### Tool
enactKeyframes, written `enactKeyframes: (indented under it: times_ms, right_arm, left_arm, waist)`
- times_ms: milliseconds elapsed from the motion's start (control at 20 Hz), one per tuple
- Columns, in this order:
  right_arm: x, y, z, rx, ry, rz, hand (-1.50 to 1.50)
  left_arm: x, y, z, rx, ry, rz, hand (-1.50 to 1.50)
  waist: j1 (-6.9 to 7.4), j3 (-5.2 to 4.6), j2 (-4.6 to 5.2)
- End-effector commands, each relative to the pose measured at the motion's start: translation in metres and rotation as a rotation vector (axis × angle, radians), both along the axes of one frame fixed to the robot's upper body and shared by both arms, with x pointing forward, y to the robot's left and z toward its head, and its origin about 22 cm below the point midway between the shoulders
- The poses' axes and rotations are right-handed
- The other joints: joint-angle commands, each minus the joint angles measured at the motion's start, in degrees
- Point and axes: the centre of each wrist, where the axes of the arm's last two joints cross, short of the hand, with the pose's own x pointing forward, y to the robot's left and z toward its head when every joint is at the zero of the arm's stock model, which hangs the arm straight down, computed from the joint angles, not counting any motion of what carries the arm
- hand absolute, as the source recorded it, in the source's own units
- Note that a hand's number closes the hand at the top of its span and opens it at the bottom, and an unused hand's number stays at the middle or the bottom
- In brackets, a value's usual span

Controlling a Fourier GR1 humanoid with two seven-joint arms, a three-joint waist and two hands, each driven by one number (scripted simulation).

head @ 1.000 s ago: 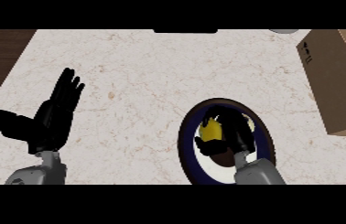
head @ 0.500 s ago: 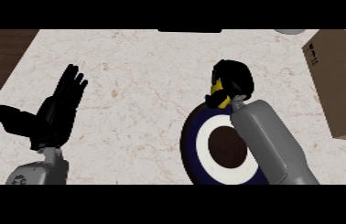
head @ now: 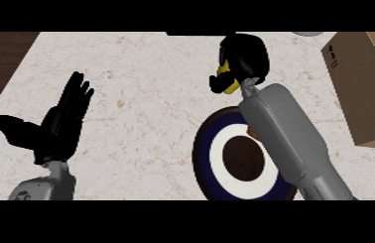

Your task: Pick the lemon from the plate and place it in the cardboard box

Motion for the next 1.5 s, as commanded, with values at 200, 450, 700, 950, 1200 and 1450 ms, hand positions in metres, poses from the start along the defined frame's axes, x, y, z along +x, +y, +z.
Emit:
enactKeyframes:
  times_ms: [200,450,700,950,1200,1450]
  right_arm:
    - [0.0,-0.016,0.084,0.175,-0.277,-0.256,1.5]
    - [0.005,-0.064,0.084,0.145,-0.356,-0.405,1.5]
    - [0.011,-0.115,0.105,0.161,-0.3,-0.501,1.5]
    - [0.019,-0.178,0.088,0.172,-0.3,-0.559,1.5]
    - [0.023,-0.222,0.077,0.017,-0.323,-0.658,1.5]
    - [0.026,-0.265,0.058,-0.02,-0.288,-0.666,1.5]
  left_arm:
    - [-0.009,0.017,-0.002,0.011,-0.01,0.012,0.0]
    - [-0.005,0.006,-0.001,0.006,0.008,-0.004,0.0]
    - [0.008,0.013,0.0,-0.002,0.002,0.005,0.0]
    - [-0.008,0.012,0.008,-0.007,-0.001,-0.005,0.0]
    - [0.003,0.001,0.015,-0.015,-0.024,-0.03,0.0]
    - [0.003,0.015,0.002,0.012,-0.01,0.002,0.0]
  waist:
    - [-0.54,-0.02,-0.22]
    - [-0.34,0.01,0.0]
    - [-0.4,0.0,0.11]
    - [0.17,0.02,0.15]
    - [0.35,0.02,0.37]
    - [0.69,0.03,0.49]
